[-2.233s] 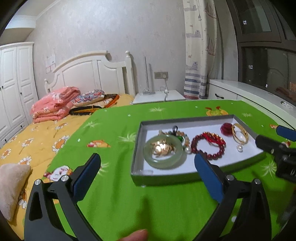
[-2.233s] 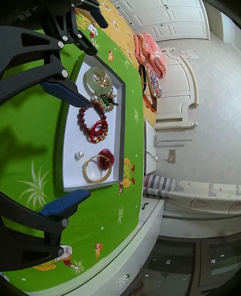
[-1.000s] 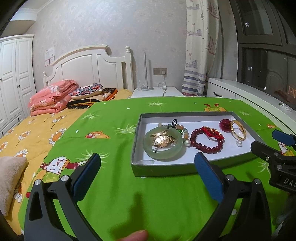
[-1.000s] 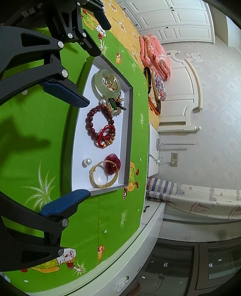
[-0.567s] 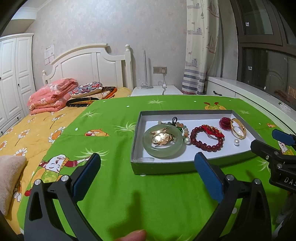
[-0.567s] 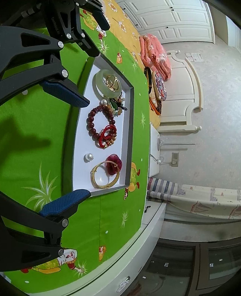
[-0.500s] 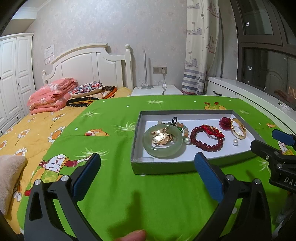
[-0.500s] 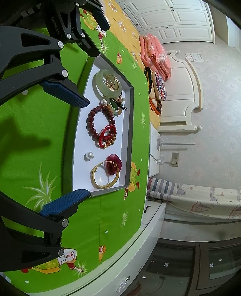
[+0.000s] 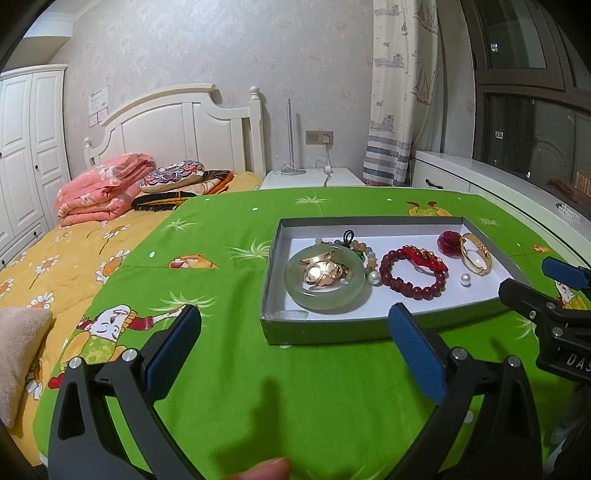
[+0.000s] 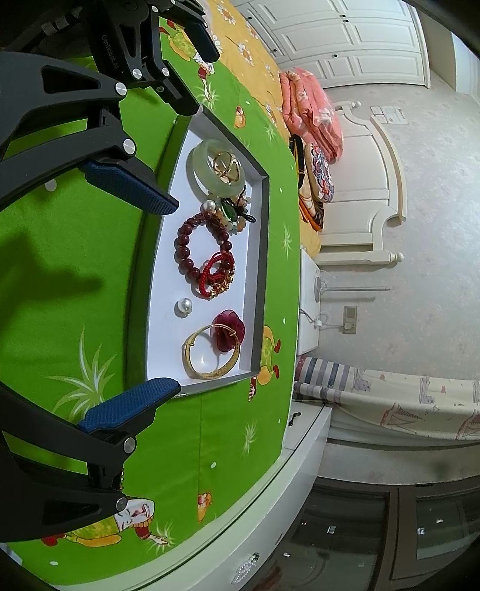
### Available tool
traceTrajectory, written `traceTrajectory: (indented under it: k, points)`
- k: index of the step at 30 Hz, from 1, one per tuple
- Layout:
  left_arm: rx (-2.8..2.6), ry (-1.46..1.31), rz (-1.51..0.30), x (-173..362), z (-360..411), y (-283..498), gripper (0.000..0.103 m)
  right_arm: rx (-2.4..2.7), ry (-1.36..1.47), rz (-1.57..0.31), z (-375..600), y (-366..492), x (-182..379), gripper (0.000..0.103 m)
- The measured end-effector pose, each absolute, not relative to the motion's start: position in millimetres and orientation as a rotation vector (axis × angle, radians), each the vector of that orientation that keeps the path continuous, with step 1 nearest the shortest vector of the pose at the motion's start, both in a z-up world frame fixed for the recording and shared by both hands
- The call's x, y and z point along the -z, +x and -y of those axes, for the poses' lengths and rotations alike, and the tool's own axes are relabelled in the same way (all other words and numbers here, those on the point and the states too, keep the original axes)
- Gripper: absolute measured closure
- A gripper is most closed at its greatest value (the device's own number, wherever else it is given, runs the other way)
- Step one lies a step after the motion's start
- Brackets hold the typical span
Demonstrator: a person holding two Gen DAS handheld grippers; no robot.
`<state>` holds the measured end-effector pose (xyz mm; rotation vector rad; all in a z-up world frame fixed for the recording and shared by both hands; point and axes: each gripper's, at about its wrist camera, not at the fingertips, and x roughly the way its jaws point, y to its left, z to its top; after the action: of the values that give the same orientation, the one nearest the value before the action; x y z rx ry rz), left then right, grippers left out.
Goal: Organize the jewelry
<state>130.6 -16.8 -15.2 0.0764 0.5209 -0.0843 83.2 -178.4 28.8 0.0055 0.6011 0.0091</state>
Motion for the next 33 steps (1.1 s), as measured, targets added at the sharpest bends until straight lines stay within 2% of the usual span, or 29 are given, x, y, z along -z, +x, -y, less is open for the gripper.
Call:
traceTrajectory:
  k: [33]
  points:
    - [0.083, 0.068, -0.509, 10, 19, 123, 0.005, -0.002, -0.01, -0.578, 177, 79, -41, 0.019]
